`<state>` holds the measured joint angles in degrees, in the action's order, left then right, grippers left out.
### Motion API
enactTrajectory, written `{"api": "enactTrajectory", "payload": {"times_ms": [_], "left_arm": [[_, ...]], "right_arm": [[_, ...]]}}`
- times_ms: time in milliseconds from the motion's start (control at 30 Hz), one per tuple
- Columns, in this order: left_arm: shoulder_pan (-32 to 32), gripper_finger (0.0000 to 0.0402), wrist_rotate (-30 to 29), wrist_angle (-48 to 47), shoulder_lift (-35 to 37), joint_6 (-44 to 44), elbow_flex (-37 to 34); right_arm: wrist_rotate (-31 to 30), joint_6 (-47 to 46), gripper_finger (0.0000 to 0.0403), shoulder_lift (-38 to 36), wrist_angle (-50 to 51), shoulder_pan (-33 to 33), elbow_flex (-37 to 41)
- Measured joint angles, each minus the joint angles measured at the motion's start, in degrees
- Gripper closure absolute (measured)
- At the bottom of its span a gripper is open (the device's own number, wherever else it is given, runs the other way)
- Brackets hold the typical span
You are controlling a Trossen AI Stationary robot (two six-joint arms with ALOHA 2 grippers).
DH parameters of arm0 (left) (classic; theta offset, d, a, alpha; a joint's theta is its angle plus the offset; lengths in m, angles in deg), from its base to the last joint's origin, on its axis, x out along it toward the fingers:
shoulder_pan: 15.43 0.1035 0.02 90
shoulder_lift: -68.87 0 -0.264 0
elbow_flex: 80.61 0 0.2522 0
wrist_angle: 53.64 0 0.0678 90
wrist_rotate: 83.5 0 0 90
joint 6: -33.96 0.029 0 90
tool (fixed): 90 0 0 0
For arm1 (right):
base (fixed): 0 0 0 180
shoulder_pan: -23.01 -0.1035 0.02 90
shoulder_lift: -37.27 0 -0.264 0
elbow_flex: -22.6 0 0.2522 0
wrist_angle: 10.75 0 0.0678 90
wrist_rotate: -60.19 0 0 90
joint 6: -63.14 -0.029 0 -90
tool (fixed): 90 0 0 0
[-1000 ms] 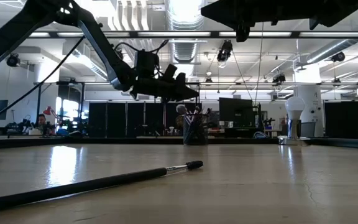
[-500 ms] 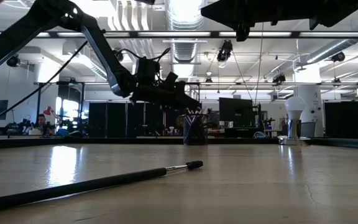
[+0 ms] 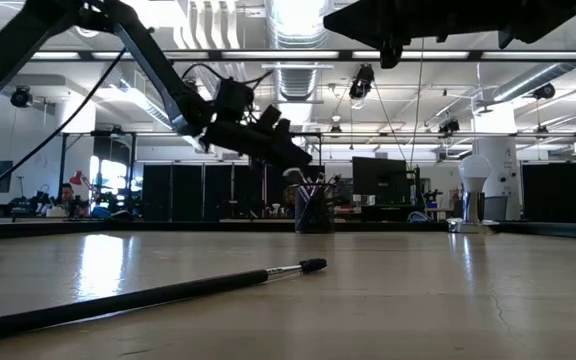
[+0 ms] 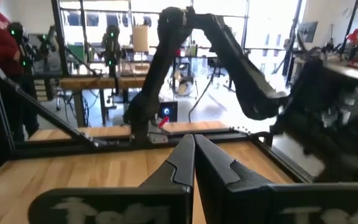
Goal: Put items in baskets/containers
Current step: Put the black eyeshadow brush into the black pen holder, then put the black brow brush into the black pen holder
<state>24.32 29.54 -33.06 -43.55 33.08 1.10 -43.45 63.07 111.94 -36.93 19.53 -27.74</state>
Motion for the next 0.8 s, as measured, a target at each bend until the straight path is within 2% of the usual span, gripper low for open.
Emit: {"api": "enactTrajectory", "payload": {"times_ms": [167, 400, 633, 733, 800], "left_arm": [[-1.1, 0.0317, 1.0, -4.1, 7.9, 0.7, -6.1], [-9.0, 0.039, -0.2, -4.1, 21.3, 0.5, -23.7], [-22.9, 0.04, -13.4, 1.9, 30.9, -2.7, -40.1], [-28.9, 0.0401, -18.6, 2.3, 33.0, -5.6, -43.9], [-32.4, 0.0401, -21.1, 2.5, 33.6, -7.9, -45.3]], "right_arm": [[0.1, -3.7, 0.0394, 0.0, 8.5, 0.0, 0.0], [1.2, -6.4, 0.0394, 2.7, 17.6, 0.0, 0.2], [10.4, -7.2, 0.0394, 9.3, 17.5, -0.3, -0.2], [12.5, -8.6, 0.0392, 12.1, 17.5, -0.7, -0.9], [17.3, -8.8, 0.0384, 14.5, 17.4, -0.8, -2.0]]}}
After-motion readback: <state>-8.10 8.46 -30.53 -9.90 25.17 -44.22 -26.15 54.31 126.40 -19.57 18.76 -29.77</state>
